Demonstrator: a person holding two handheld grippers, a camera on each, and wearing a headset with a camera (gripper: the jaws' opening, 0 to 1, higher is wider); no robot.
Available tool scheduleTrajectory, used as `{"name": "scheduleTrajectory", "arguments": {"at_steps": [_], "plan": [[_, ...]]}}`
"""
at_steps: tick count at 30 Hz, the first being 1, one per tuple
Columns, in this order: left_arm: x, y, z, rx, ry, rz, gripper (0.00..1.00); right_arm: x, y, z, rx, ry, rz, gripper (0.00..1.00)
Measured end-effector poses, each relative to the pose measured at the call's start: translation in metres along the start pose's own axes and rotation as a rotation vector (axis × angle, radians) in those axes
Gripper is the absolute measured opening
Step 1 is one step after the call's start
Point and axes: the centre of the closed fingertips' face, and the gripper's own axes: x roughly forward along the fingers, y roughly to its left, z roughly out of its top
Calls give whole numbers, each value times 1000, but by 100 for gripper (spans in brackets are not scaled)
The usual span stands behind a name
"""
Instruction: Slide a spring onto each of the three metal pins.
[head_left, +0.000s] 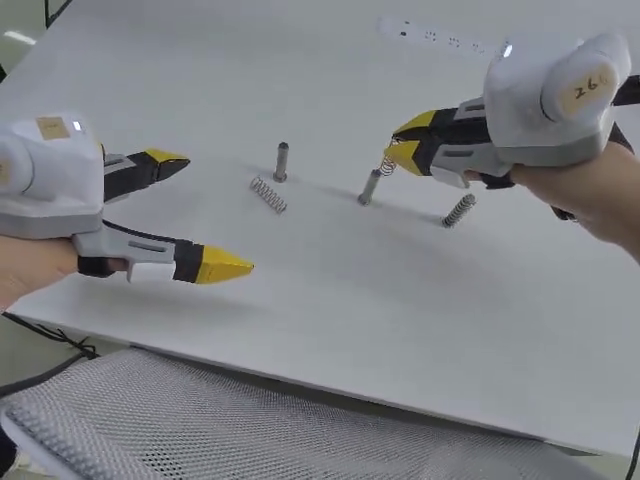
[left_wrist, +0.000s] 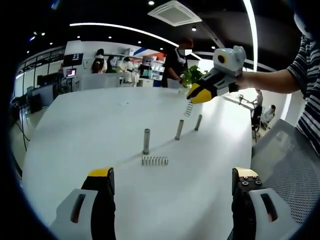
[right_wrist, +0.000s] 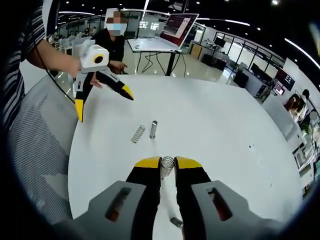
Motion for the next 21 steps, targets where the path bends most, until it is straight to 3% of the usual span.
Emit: {"name": "scheduleTrajectory", "arguments": {"at_steps": [9,21], "plan": [[0,2,-2,2,-4,-3,96,13,-10,-9,15,22,-4,12],[0,3,-2,-7,-17,-4,95,15,-5,-9,32,23,7,12]]}}
